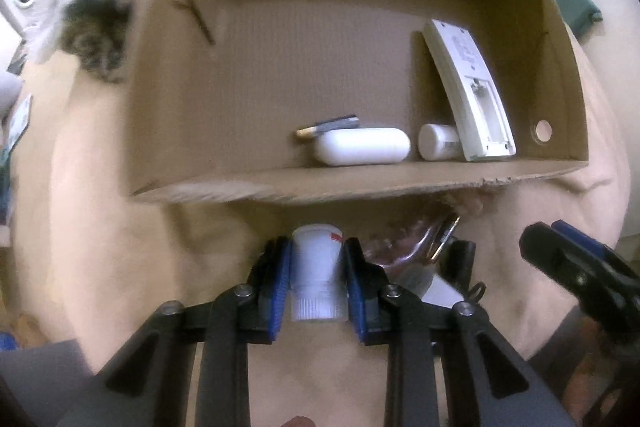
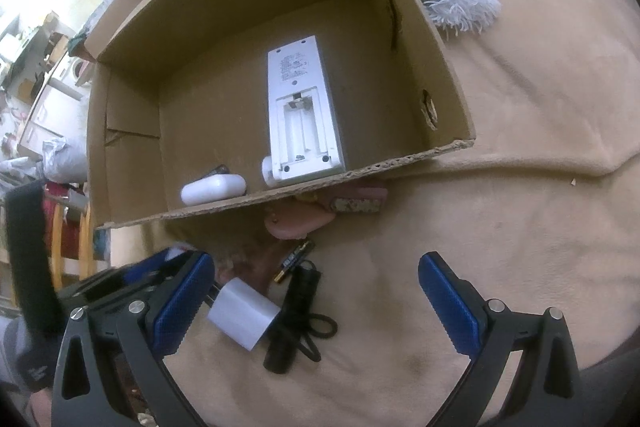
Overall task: Organize rigid objects
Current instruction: 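Grasp the white pill bottle with left tool while right tool grasps black flashlight, then lift the pill bottle and flashlight toward the box, then lower pill bottle and flashlight into the box and open both tools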
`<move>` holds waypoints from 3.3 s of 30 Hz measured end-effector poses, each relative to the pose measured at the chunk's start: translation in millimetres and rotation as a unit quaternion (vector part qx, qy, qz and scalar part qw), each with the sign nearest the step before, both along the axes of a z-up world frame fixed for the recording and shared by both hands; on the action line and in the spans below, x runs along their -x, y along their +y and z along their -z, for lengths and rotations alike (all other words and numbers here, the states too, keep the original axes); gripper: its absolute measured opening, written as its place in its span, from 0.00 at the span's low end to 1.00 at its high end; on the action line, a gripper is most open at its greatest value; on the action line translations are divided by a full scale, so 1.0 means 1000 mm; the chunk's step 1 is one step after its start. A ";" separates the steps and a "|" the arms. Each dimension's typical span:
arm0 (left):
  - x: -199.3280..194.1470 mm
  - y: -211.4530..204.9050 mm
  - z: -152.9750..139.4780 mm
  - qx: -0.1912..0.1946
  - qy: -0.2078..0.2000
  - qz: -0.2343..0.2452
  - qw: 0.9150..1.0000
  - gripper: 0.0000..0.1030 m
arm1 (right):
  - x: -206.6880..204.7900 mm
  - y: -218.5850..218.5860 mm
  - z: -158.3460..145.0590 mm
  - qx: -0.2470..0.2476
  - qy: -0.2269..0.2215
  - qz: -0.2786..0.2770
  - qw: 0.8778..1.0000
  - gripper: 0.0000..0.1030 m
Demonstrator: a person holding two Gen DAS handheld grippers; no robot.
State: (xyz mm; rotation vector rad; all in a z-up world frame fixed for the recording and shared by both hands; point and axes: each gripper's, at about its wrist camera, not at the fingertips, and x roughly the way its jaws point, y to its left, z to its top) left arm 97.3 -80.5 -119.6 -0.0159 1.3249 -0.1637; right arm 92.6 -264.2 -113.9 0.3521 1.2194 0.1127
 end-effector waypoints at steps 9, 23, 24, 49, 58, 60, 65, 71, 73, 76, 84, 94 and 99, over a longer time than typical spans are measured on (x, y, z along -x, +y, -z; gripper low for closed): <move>0.037 0.022 -0.060 -0.023 -0.073 0.011 0.997 0.23 | 0.001 -0.007 0.009 -0.022 0.020 0.017 0.999 1.00; 0.039 0.080 -0.061 -0.004 -0.075 -0.055 0.996 0.24 | -0.005 -0.002 0.046 -0.097 0.101 0.021 0.990 0.46; 0.038 0.079 -0.061 -0.003 -0.075 -0.055 0.996 0.23 | -0.007 -0.001 0.050 -0.094 0.108 0.022 0.989 0.43; 0.044 0.101 -0.071 -0.018 -0.116 -0.100 0.988 0.23 | 0.038 0.032 -0.066 0.014 -0.152 -0.056 0.987 0.19; 0.046 0.112 -0.105 0.001 -0.162 -0.114 0.980 0.23 | 0.043 0.029 -0.163 0.013 -0.238 -0.095 0.966 0.19; 0.043 0.112 -0.114 0.003 -0.171 -0.116 0.979 0.23 | 0.040 0.032 -0.180 0.025 -0.255 -0.108 0.961 0.19; 0.035 0.101 -0.128 0.000 -0.184 -0.103 0.978 0.23 | 0.019 0.030 -0.197 0.052 -0.268 -0.112 0.955 0.19; 0.017 0.075 -0.134 -0.007 -0.189 -0.067 0.980 0.23 | -0.011 0.014 -0.165 0.056 -0.232 -0.080 0.968 0.19; 0.006 0.066 -0.133 -0.011 -0.187 -0.058 0.981 0.23 | -0.020 0.009 -0.145 0.063 -0.216 -0.072 0.972 0.19; -0.009 0.055 -0.131 -0.014 -0.187 -0.046 0.981 0.24 | -0.036 0.000 -0.115 0.059 -0.183 -0.052 0.980 0.19; -0.054 0.020 -0.117 -0.033 -0.190 -0.014 0.981 0.24 | -0.065 0.004 -0.066 0.112 -0.137 -0.053 0.983 0.19; -0.077 -0.010 -0.071 -0.054 -0.157 0.016 0.986 0.24 | -0.092 0.013 -0.039 0.145 -0.104 -0.059 0.982 0.19; -0.086 -0.019 -0.056 -0.061 -0.144 0.019 0.987 0.24 | -0.101 0.016 -0.030 0.146 -0.091 -0.059 0.983 0.19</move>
